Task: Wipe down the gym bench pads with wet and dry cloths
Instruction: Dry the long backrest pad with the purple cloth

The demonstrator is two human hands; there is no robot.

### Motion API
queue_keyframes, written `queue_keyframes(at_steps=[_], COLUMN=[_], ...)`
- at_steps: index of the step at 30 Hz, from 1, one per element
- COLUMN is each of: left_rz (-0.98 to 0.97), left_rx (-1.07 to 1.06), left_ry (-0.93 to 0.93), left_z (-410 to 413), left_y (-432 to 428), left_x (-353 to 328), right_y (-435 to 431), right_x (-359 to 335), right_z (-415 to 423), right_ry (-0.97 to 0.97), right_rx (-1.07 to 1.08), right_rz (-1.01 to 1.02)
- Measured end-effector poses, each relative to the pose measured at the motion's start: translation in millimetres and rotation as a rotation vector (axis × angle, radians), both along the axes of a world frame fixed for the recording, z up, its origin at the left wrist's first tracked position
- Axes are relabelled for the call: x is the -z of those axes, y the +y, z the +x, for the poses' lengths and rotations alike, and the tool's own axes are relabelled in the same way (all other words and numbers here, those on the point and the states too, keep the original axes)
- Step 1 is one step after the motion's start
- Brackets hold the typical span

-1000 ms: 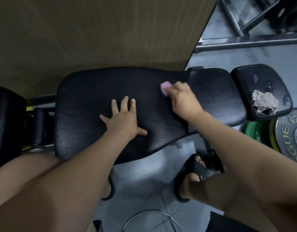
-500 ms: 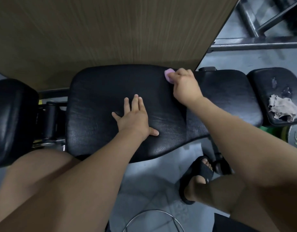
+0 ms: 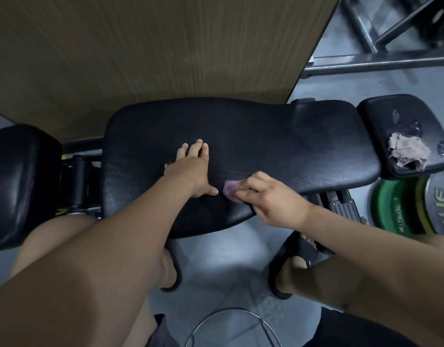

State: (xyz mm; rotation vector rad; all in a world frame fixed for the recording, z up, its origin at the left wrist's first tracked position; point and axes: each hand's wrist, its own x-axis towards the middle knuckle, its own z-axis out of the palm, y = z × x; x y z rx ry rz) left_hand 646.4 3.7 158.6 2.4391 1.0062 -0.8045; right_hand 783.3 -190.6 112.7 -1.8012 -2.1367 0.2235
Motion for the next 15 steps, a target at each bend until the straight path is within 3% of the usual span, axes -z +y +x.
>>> queue_keyframes(at_steps=[2, 7, 10, 12, 15], left_rz=[0.005, -0.048, -0.018, 0.071, 0.109], left_rx=[-0.013, -0.058, -0.041, -0.017, 0.003], left_ry=[0.003, 0.069, 0.063, -0.060, -0.221], left_z=[0, 13, 26, 37, 59], left_y=[-2, -13, -17, -24, -39], left_x=[-1, -6, -9, -6, 2], right_y=[3, 6, -11, -29, -49], right_x=[-1, -1, 0, -1, 3], right_z=[17, 46, 27, 30, 63], right_ry=[-0.082, -0.057, -0.059, -0.076, -0.149], right_rx=[-0.029, 0.470, 0.350, 0.223, 0.296], right_rz=[-0.011, 0.047, 0.018, -0.025, -0.011])
